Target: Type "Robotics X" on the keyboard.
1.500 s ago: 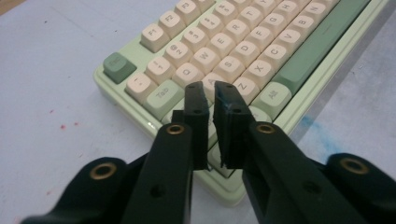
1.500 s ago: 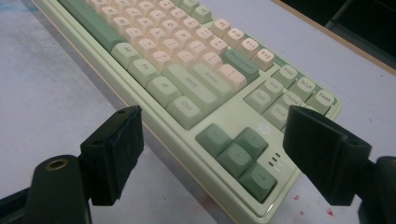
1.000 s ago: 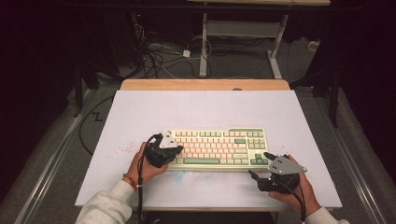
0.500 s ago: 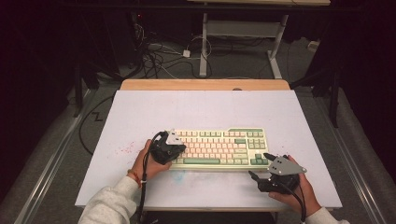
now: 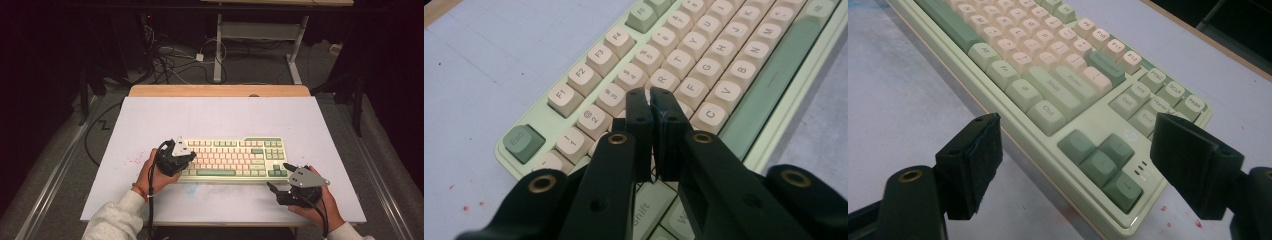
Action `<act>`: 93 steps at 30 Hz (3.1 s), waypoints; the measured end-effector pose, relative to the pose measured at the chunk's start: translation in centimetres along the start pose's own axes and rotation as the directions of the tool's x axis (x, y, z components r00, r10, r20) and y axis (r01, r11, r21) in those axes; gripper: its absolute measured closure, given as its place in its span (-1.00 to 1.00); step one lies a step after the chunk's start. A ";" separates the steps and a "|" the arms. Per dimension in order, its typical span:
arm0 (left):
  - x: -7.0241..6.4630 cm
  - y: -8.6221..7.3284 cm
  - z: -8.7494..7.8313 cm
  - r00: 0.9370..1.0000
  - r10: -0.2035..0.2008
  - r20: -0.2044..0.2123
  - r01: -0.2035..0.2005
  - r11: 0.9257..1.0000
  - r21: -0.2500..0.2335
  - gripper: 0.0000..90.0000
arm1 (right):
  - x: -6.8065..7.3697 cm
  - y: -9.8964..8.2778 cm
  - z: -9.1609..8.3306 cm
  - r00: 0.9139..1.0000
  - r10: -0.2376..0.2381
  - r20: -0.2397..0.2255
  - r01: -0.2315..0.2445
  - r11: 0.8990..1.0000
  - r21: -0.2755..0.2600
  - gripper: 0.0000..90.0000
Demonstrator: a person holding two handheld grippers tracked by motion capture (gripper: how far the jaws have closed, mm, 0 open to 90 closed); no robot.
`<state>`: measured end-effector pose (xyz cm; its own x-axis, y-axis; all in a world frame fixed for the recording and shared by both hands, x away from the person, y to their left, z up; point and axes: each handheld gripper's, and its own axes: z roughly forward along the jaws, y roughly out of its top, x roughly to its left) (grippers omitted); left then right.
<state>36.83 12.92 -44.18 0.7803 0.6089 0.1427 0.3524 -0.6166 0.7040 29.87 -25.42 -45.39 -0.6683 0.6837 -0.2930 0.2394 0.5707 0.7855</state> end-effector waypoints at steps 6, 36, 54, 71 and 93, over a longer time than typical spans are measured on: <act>-0.3 0.3 -0.6 1.000 0.003 0.014 -0.003 1.000 -0.020 0.89 | 0.0 -0.1 -0.1 1.000 0.004 0.003 -0.004 1.000 -0.002 -0.53; -3.4 2.2 -0.5 0.991 0.101 0.089 -0.097 0.994 -0.044 0.91 | -0.5 -0.5 -0.3 1.000 0.021 0.015 -0.021 1.000 0.006 -0.53; -4.3 1.9 1.2 0.981 0.148 0.122 -0.151 0.988 0.016 0.90 | -0.2 -0.5 -0.3 1.000 0.011 0.010 -0.011 1.000 0.011 -0.53; -4.0 1.9 0.9 0.984 0.152 0.092 -0.153 0.988 0.006 0.87 | -0.2 -0.5 -0.4 1.000 0.006 0.010 -0.006 1.000 0.012 -0.53; -2.4 1.2 -0.7 0.991 0.133 -0.027 -0.135 0.990 -0.052 0.19 | -0.3 -0.4 -0.4 1.000 0.006 0.012 -0.006 1.000 0.007 -0.53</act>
<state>34.98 11.06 -43.24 0.8059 0.5346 0.2543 0.2168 -0.6662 0.7136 29.72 -26.06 -45.36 -0.6581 0.6928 -0.2950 0.2486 0.5697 0.7833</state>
